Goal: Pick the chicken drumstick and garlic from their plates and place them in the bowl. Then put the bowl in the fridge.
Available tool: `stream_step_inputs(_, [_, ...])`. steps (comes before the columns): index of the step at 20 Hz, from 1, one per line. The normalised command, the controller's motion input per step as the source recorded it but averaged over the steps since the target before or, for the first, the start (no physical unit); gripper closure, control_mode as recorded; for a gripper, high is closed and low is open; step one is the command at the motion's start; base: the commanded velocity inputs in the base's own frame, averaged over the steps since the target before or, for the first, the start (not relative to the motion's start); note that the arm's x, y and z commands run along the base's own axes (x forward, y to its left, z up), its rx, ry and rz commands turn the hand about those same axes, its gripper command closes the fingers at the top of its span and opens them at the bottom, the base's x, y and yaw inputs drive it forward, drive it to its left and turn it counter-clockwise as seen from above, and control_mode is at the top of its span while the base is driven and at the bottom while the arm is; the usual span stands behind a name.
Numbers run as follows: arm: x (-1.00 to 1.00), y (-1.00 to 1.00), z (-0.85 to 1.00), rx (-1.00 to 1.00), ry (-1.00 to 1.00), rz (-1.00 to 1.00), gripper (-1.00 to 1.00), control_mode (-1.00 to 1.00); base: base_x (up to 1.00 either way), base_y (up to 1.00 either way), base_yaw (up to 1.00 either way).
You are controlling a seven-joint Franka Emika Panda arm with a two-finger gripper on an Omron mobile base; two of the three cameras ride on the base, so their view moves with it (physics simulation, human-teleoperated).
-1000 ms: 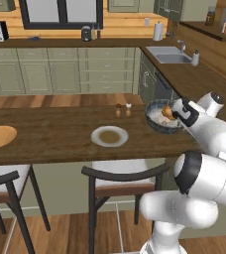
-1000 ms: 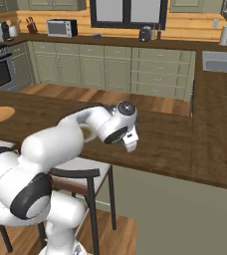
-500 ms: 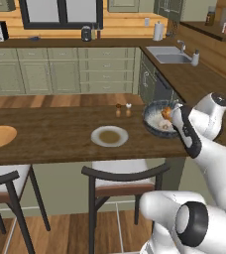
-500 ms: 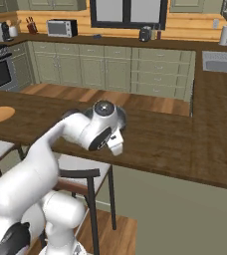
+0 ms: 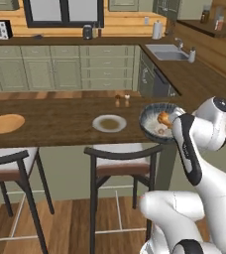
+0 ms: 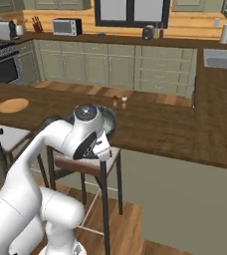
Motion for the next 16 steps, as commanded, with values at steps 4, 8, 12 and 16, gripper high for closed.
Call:
stream_step_inputs(4, [0.00,0.00,0.00,0.00,0.00,0.00,1.00,1.00,-0.86,0.74,0.20])
stream_step_inputs(8, [0.00,0.00,0.00,0.00,0.00,0.00,1.00,1.00,-0.57,0.99,0.38])
stream_step_inputs(12, [0.00,0.00,0.00,0.00,0.00,0.00,1.00,1.00,-0.24,1.00,0.42])
stream_step_inputs(16, [0.00,0.00,0.00,0.00,0.00,0.00,1.00,1.00,-0.04,1.00,0.36])
